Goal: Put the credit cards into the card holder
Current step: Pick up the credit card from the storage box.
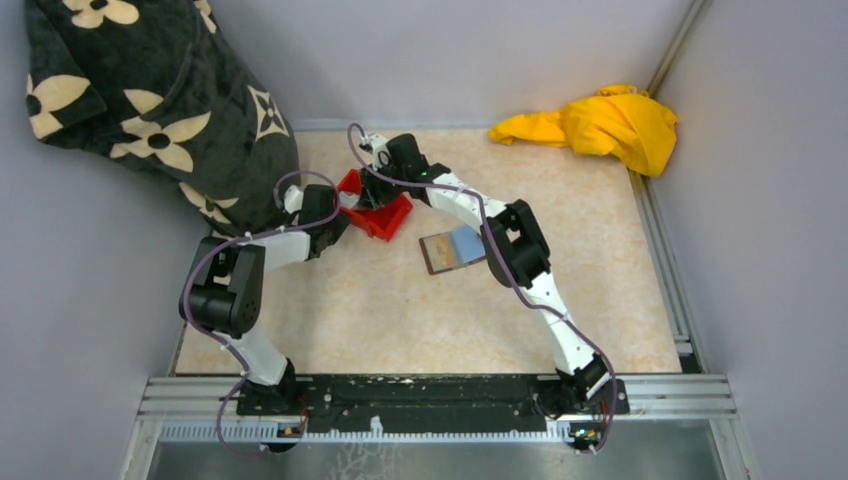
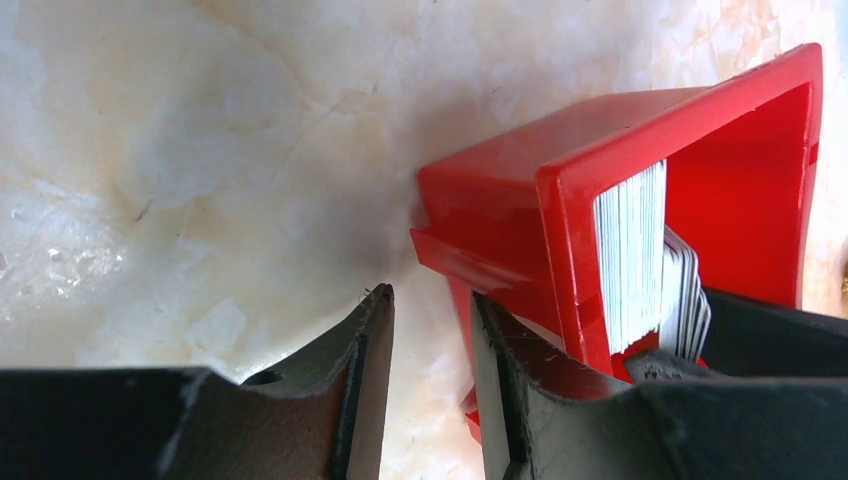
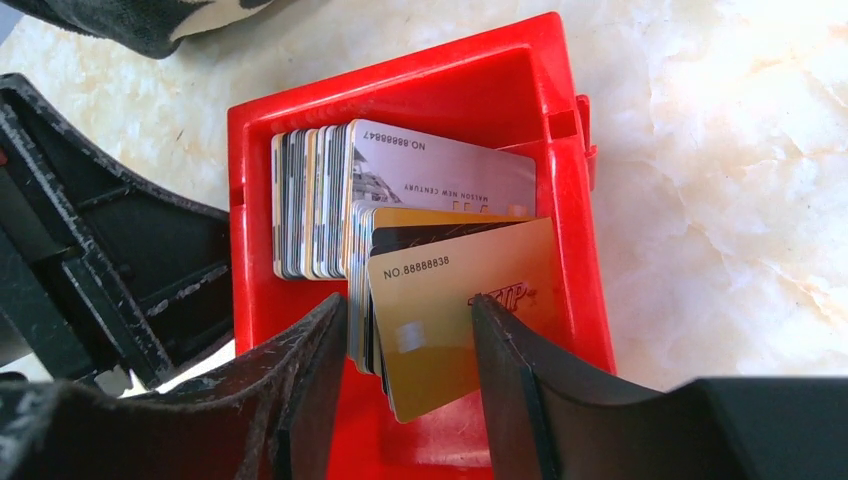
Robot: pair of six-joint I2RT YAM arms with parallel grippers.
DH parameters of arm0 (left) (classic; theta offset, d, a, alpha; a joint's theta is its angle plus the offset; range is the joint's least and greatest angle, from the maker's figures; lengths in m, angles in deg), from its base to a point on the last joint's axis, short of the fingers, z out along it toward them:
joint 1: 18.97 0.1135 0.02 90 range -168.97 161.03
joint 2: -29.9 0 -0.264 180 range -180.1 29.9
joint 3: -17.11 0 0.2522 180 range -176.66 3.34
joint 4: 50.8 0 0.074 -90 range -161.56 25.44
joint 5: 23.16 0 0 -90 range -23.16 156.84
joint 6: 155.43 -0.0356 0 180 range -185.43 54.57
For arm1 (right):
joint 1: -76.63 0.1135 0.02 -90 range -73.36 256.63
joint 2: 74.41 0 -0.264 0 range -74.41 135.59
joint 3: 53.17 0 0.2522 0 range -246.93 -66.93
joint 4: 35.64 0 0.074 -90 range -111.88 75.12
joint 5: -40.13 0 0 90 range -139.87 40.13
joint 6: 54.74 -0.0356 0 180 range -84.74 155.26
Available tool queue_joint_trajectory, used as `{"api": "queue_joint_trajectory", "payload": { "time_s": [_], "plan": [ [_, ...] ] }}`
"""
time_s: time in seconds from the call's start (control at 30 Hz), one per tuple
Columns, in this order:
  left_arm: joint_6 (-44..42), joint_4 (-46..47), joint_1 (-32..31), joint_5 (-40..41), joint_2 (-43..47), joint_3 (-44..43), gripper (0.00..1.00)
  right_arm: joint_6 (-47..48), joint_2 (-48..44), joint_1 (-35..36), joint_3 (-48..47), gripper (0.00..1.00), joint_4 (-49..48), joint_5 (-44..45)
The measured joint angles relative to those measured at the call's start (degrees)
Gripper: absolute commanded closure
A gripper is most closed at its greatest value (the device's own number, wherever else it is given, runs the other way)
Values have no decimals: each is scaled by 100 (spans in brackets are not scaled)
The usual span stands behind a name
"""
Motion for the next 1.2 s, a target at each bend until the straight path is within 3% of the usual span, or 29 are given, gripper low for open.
{"api": "queue_joint_trajectory", "payload": {
  "time_s": [0.47,0.7,0.97,1.2],
  "plan": [
    [-313,-26,63,-269,-164,-201,59,-61,-302,-4,450,55,-133,208],
    [-326,-9,63,-420,-164,-201,59,-214,-299,-4,310,41,74,247],
    [-348,13,63,-505,-164,-201,59,-293,-299,22,26,40,157,293],
    [-387,20,63,-529,-164,-201,59,-271,-361,20,557,40,48,542]
  ]
}}
